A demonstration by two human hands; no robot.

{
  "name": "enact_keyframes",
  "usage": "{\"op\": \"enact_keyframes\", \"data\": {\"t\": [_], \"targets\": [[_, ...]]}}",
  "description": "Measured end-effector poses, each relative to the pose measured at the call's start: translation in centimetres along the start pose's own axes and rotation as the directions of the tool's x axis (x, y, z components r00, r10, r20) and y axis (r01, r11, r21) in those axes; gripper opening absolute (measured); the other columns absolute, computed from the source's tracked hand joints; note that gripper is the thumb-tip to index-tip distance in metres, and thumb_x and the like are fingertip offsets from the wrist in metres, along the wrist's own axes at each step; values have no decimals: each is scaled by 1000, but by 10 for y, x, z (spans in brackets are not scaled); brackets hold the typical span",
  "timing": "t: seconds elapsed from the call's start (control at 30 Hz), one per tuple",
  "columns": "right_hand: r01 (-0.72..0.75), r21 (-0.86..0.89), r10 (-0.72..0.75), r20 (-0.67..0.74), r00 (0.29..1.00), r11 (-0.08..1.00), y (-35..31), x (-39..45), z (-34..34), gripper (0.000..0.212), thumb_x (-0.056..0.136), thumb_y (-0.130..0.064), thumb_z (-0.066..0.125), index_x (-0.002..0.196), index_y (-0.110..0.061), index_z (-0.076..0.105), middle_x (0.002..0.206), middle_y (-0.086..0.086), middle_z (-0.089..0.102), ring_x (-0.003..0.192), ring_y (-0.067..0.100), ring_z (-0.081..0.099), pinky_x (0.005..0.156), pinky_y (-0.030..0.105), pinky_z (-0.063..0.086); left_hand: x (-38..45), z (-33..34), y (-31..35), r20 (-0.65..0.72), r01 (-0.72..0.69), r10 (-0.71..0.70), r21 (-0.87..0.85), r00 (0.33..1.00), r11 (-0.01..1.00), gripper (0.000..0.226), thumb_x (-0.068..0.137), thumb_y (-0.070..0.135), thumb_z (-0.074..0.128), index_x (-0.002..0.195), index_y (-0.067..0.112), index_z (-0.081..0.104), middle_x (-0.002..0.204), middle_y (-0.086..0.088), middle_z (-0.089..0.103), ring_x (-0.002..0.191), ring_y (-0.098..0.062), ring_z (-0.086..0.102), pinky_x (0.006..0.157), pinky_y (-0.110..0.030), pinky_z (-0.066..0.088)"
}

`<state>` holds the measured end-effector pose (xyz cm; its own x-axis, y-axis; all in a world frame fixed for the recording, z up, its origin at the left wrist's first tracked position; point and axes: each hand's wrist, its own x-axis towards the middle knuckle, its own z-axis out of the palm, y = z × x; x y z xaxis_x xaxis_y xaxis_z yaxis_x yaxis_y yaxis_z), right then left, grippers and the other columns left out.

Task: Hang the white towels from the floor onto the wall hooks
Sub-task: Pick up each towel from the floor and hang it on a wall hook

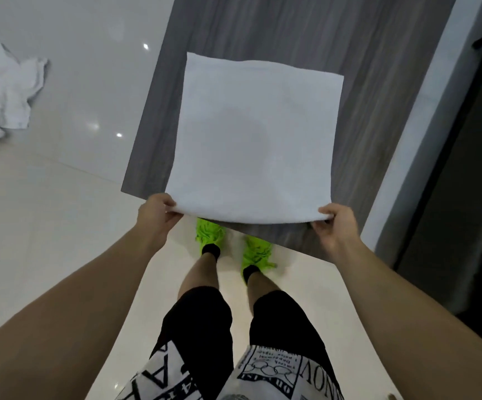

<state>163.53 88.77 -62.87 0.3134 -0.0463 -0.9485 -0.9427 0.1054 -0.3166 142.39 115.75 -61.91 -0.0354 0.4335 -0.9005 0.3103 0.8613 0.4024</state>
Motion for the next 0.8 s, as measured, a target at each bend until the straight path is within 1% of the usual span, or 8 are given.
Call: {"op": "enact_keyframes", "data": {"t": [0.1, 0.17, 0.27, 0.33, 0.47, 0.6, 0.73, 0.8], "targets": [[26, -216, -43, -76, 996, 976, 19, -5, -6, 25, 87, -11, 71, 110, -5, 65, 111, 6, 69, 99, 22, 67, 82, 36, 58, 7, -12, -24, -51, 15, -9, 121, 999, 992, 16, 86, 5, 64, 101, 2, 63, 108, -15, 64, 95, -27, 63, 84, -33, 56], [19, -285, -50, -100, 994, 958, 29, -8, -10, 30, 84, -15, 78, 108, -5, 64, 111, 8, 69, 100, 23, 67, 82, 37, 58, 11, -17, -35, -38, 32, -26, 152, 999, 988, 28, 87, 10, 72, 111, 0, 63, 112, -13, 66, 93, -24, 65, 86, -33, 56], [40, -194, -66, -129, 989, 980, 36, -11, -12, 46, 80, 1, 76, 121, 10, 56, 114, 17, 68, 102, 28, 68, 74, 35, 60, 11, -21, -42, -36, 38, -36, 85, 999, 996, 25, 87, 3, 70, 110, -4, 61, 108, -17, 69, 88, -23, 70, 76, -32, 59], [60, -121, -79, -159, 984, 991, 36, -12, -14, 49, 77, 9, 75, 122, 12, 56, 116, 20, 68, 103, 30, 69, 67, 33, 60, 10, -25, -41, -52, 38, -37, 13, 998, 999, 19, 87, -4, 66, 104, -4, 60, 103, -19, 70, 84, -24, 71, 66, -31, 60], [10, -77, -20, -129, 992, 997, 34, -17, -21, 39, 80, 6, 74, 117, 2, 62, 114, 14, 70, 93, 24, 70, 58, 25, 56, 4, -34, -37, -59, 41, -42, -19, 997, 999, 17, 86, -11, 61, 102, -6, 57, 99, -22, 69, 81, -27, 71, 73, -38, 61], [-6, -170, -6, -69, 998, 985, 32, -38, -28, 27, 89, -2, 65, 115, -4, 61, 106, 14, 67, 70, 19, 62, 53, 24, 54, -17, -39, -21, -75, 7, -5, 30, 997, 1000, 28, 88, -14, 55, 114, -3, 55, 105, -24, 66, 88, -33, 69, 73, -42, 61], [124, -261, -119, 35, 992, 957, 15, -72, -23, 40, 92, -1, 60, 127, -17, 63, 97, 9, 70, 57, 14, 55, 53, 23, 53, -42, -37, 20, 14, -47, 45, 119, 999, 992, 22, 89, -16, 51, 84, 4, 61, 98, -18, 63, 77, -25, 65, 64, -34, 57], [186, -249, -181, 43, 983, 950, 3, -93, -17, 40, 91, 0, 61, 125, -21, 65, 97, 11, 71, 54, 16, 54, 52, 24, 53, -58, -34, 44, 93, -126, 110, 179, 990, 976, 25, 87, -15, 49, 88, 2, 67, 103, -15, 64, 80, -23, 65, 61, -28, 57]]}}
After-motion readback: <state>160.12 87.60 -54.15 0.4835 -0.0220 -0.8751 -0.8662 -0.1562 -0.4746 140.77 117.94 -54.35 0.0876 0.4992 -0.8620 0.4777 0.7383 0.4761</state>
